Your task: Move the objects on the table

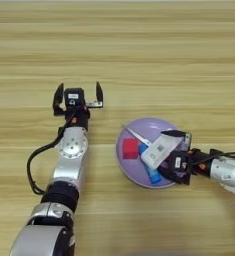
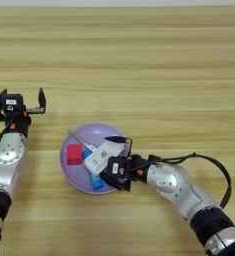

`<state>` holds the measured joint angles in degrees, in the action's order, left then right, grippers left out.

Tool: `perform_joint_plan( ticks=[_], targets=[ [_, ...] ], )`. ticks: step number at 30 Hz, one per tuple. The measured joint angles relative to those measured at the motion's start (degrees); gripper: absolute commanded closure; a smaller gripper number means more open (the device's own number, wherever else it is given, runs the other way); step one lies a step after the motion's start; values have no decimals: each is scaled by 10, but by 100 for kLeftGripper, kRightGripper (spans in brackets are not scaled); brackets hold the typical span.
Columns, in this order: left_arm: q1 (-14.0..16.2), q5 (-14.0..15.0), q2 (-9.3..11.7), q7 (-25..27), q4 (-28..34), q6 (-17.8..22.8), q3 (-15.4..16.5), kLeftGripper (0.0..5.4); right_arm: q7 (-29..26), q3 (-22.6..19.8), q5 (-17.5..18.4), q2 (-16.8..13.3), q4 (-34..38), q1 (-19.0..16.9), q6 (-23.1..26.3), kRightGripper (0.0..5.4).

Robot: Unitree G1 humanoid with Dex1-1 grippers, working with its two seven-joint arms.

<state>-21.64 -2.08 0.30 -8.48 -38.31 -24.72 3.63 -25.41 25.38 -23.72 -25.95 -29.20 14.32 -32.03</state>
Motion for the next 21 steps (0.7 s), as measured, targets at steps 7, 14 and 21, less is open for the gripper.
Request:
perform_joint_plan(
  ticks=[7,14,21],
  targets=[
    [0,0,0,0,0,0,0,0,12,1,-1,14,-30,11,-13,4],
    [0,0,0,-1,0,0,0,0,11,0,13,24,-76,25,-28,4],
    [0,0,0,-3,0,0,-1,0,2,0,20,29,-96,33,-36,55]
  ],
)
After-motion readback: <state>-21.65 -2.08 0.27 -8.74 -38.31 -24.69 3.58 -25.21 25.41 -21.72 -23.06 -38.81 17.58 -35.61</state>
